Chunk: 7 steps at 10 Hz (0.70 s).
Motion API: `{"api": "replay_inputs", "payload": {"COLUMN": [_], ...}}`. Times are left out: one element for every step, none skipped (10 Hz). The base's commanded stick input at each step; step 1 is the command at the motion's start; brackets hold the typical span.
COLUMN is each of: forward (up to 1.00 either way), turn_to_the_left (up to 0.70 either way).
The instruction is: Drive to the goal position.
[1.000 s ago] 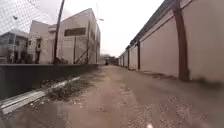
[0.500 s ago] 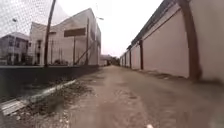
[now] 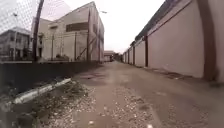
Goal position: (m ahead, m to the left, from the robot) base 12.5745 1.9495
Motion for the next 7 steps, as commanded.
{"api": "replay_inputs", "payload": {"forward": [1.0, 1.0, 1.0, 1.0, 1.0, 1.0, 1.0], "turn_to_the_left": [0.0, 0.0, 0.0, 0.0, 0.0, 0.0, 0.0]}}
